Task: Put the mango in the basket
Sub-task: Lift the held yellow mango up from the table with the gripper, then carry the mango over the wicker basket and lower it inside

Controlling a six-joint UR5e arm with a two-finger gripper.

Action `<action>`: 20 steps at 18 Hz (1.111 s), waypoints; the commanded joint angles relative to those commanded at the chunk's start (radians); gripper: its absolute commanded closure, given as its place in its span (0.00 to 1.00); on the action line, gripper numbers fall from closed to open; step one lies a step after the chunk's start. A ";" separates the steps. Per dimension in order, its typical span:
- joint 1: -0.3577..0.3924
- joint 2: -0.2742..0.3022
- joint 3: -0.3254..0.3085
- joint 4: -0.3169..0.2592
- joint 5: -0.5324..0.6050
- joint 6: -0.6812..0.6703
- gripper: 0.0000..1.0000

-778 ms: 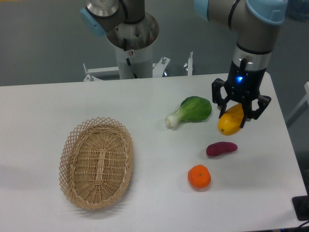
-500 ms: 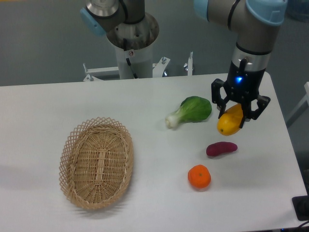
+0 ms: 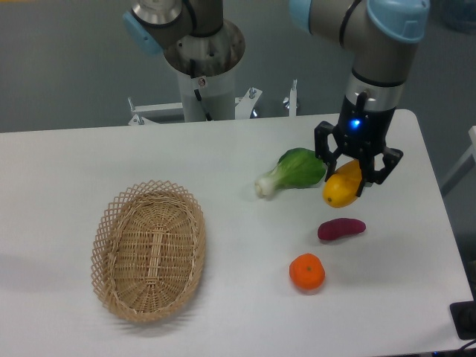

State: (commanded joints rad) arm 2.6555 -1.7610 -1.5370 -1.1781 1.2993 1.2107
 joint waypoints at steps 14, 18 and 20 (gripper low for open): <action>-0.382 -0.075 -0.190 0.348 0.152 -0.571 0.45; -0.468 -0.147 -0.167 0.356 0.198 -0.643 0.45; -0.503 -0.184 -0.160 0.365 0.199 -0.669 0.45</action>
State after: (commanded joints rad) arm 2.1524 -1.9449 -1.6966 -0.8131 1.4987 0.5416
